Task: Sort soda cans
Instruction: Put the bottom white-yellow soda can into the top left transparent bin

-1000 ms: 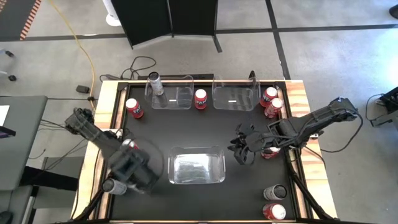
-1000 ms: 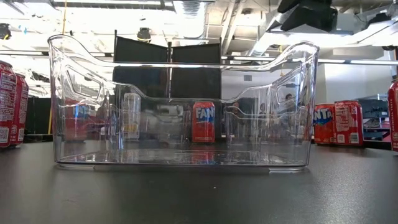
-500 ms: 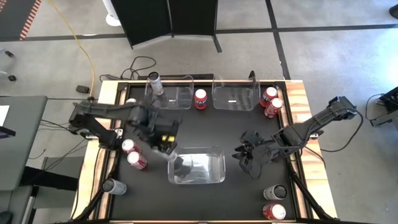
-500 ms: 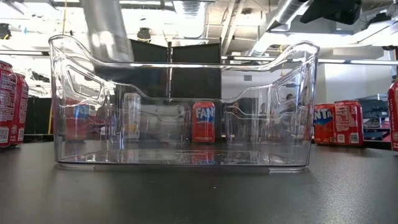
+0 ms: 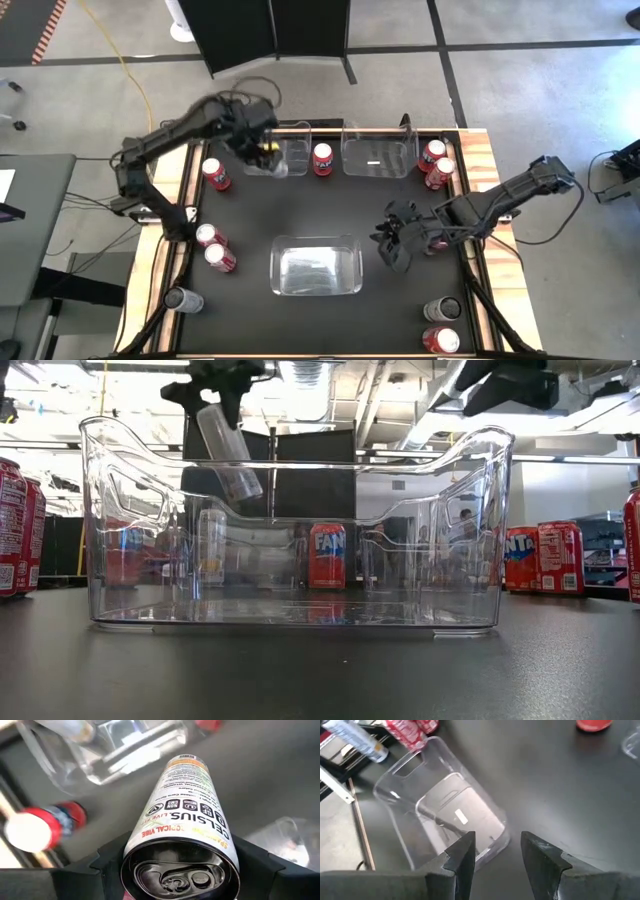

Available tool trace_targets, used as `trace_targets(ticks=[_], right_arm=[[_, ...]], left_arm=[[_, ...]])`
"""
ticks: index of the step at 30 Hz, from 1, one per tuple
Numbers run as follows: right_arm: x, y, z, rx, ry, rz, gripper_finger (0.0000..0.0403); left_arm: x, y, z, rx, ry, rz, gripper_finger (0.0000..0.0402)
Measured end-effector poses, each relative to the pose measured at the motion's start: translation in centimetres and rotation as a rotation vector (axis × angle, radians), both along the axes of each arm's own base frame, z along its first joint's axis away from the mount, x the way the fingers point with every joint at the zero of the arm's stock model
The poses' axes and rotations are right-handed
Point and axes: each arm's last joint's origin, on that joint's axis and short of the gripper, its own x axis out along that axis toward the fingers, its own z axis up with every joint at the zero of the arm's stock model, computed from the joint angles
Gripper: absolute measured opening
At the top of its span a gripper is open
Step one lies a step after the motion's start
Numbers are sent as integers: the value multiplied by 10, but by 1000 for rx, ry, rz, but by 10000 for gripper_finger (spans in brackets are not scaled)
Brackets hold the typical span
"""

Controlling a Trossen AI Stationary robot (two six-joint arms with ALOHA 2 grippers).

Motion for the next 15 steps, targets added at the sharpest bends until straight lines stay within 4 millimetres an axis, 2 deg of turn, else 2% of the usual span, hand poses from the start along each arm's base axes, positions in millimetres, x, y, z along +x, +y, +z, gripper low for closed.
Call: trace_targets(ticks=[8, 11, 15], right_arm=[[8, -28, 0, -24, 20, -66, 175], [11, -39, -1, -17, 33, -71, 175], [14, -52, -1, -6, 47, -78, 175]], left_arm=[[-31, 61, -3, 91, 100, 51, 261], [-36, 77, -10, 110, 170, 63, 261], [-30, 88, -21, 91, 207, 28, 261]])
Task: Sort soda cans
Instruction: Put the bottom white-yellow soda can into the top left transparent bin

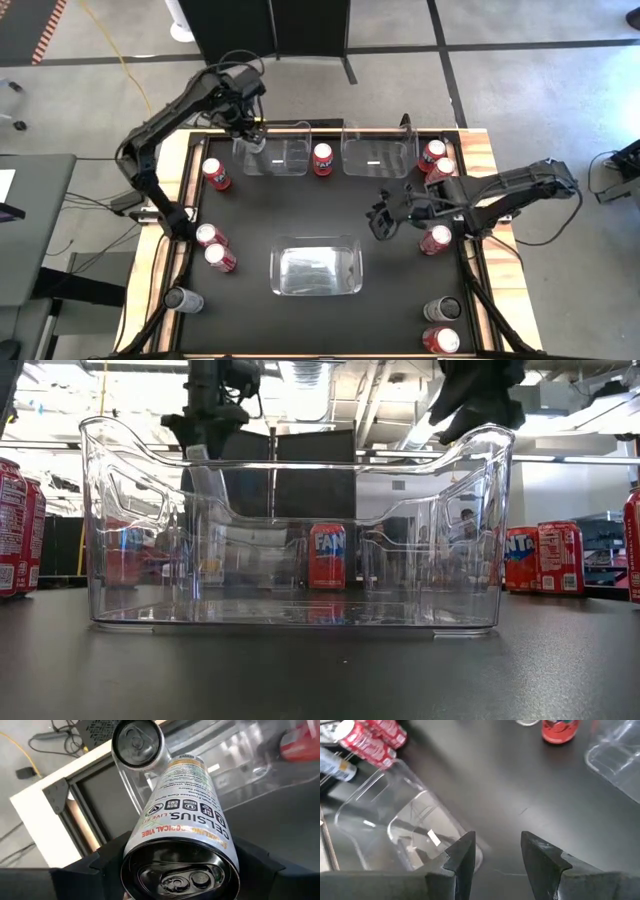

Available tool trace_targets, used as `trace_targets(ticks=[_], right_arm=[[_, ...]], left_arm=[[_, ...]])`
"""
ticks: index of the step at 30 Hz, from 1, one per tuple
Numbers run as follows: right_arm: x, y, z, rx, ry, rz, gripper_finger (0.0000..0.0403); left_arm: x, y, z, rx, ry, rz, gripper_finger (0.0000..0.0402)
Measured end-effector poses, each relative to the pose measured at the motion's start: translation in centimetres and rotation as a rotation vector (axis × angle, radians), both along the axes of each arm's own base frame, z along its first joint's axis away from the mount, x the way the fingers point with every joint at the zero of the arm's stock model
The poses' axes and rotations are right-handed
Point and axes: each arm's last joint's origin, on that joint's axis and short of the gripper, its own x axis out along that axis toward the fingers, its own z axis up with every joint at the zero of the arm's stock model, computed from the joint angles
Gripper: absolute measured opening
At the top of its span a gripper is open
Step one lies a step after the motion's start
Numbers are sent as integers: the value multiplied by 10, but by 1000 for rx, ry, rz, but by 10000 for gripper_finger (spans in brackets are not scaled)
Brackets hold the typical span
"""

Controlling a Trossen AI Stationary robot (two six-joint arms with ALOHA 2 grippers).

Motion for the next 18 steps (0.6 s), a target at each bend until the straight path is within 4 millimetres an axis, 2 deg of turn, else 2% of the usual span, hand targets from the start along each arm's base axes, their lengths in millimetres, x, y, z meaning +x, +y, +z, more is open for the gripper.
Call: trace_targets(ticks=[10, 15, 18], right_arm=[[2, -14, 0, 8, 9, -24, 175], [2, -13, 0, 8, 9, -24, 175], [2, -13, 0, 8, 9, -24, 175]], left_arm=[[21, 20, -32, -49, 116, -27, 261], [19, 26, -37, -38, 143, 21, 261], [13, 30, -50, -62, 186, 58, 261]])
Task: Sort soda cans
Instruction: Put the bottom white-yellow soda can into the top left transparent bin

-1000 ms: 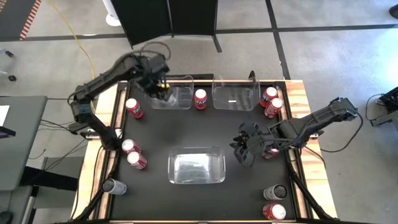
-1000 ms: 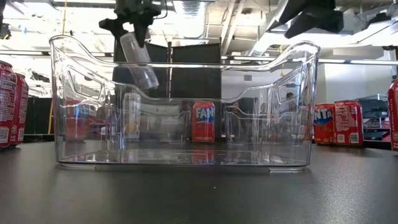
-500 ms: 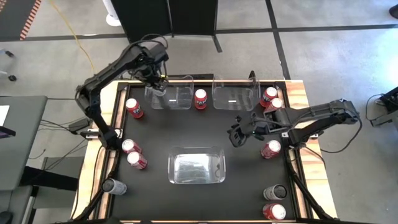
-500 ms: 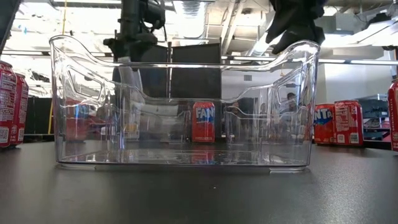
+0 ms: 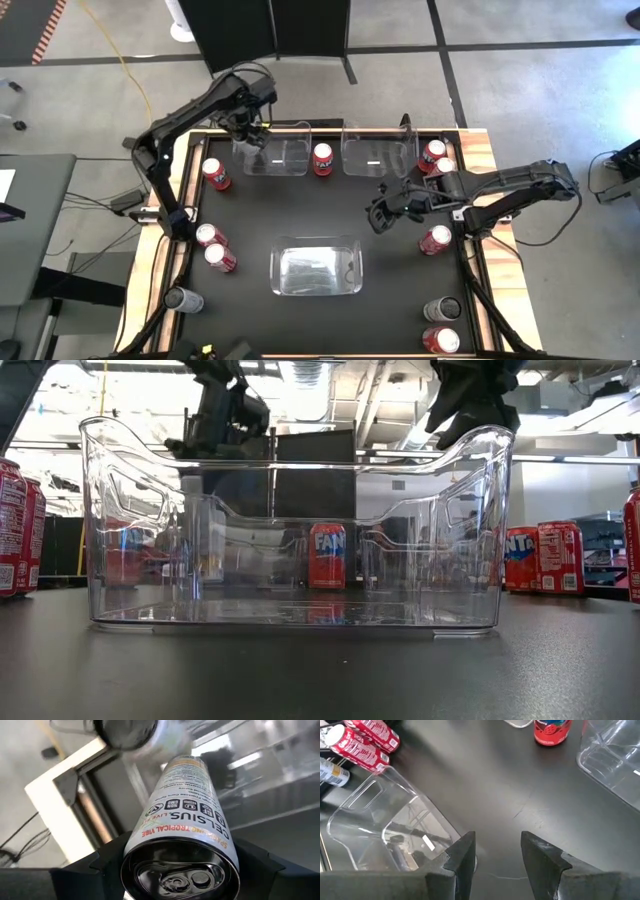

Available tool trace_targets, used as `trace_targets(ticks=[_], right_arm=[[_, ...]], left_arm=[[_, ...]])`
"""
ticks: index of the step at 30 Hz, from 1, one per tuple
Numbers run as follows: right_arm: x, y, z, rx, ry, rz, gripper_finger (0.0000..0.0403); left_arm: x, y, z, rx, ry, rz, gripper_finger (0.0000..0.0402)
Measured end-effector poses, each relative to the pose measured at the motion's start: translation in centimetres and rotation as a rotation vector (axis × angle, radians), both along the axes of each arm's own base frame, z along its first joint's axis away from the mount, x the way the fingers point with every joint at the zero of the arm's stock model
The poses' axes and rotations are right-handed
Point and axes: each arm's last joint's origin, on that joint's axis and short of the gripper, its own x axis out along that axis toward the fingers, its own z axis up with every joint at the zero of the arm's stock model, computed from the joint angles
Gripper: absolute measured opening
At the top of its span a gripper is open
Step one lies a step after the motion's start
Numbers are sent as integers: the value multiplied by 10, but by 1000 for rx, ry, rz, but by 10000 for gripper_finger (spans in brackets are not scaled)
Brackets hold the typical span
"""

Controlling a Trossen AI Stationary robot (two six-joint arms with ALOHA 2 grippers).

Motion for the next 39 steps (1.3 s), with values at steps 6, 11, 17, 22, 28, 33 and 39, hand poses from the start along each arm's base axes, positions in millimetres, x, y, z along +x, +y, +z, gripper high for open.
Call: trace_targets(ticks=[6, 11, 17, 22, 28, 33, 39], right_arm=[[0, 1, 0, -2, 0, 3, 175], [0, 1, 0, -17, 5, 18, 175], [0, 0, 0, -23, 8, 23, 175], [0, 0, 0, -23, 8, 23, 175], [0, 1, 0, -19, 6, 21, 175], [0, 3, 0, -9, 2, 18, 175], [0, 6, 0, -6, -1, 26, 176]], left_arm=[[-7, -1, -28, -89, 48, 33, 261], [-2, -3, -36, -101, 17, 19, 273], [-3, -2, -39, -108, 14, 26, 278], [-4, 3, -40, -85, -9, 36, 279], [-2, 6, -40, -66, -30, 32, 280], [-2, 6, -40, -65, -31, 17, 281], [-2, 6, -40, -69, -27, 11, 281]])
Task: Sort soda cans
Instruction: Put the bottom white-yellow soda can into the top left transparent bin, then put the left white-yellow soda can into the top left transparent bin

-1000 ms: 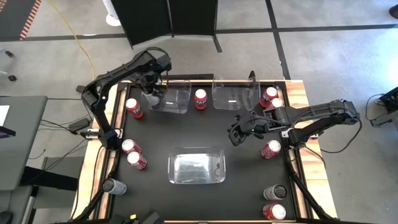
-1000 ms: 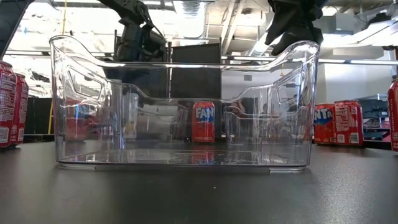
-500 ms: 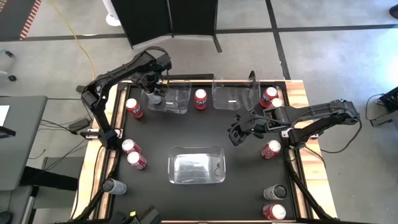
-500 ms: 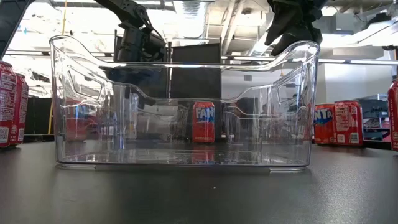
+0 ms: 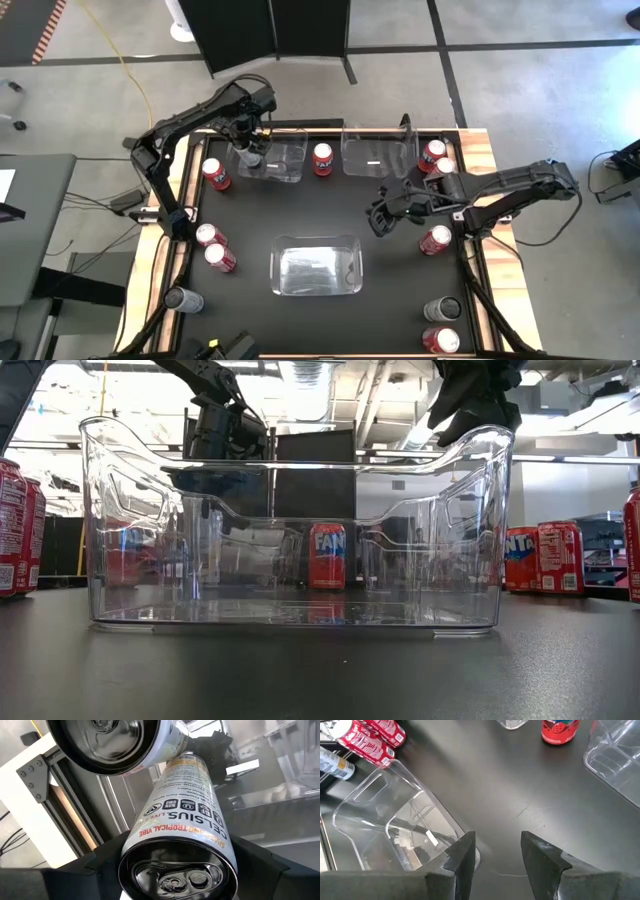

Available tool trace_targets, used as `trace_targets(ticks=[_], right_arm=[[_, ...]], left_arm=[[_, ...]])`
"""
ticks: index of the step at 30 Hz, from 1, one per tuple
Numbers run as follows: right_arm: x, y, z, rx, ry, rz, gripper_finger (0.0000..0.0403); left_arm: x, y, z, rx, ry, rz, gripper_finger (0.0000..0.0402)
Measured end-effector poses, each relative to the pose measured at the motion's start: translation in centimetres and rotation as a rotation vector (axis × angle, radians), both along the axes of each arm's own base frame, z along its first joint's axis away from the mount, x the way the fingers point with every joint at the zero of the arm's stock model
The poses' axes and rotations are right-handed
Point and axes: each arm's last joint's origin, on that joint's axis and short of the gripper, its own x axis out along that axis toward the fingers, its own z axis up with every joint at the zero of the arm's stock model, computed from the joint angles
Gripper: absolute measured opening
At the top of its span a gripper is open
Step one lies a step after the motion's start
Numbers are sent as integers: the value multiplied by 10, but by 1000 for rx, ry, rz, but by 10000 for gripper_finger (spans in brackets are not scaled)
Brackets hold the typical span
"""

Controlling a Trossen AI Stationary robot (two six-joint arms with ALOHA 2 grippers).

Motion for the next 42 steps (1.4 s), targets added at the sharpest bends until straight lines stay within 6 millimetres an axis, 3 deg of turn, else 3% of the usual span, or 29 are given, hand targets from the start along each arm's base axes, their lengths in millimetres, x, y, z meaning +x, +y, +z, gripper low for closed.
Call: trace_targets(ticks=[15, 32, 36, 42], right_arm=[[0, 0, 0, -11, 2, 13, 176], [0, 1, 0, -20, 1, 24, 210], [0, 2, 0, -20, 0, 24, 210], [0, 2, 1, -31, 0, 37, 210]], left_arm=[[-8, 12, -4, -17, -12, 49, 284], [-13, 13, -4, -42, 13, 17, 333], [-17, 7, 7, -78, 46, 24, 334], [-26, -2, 44, 22, -30, 23, 334]])
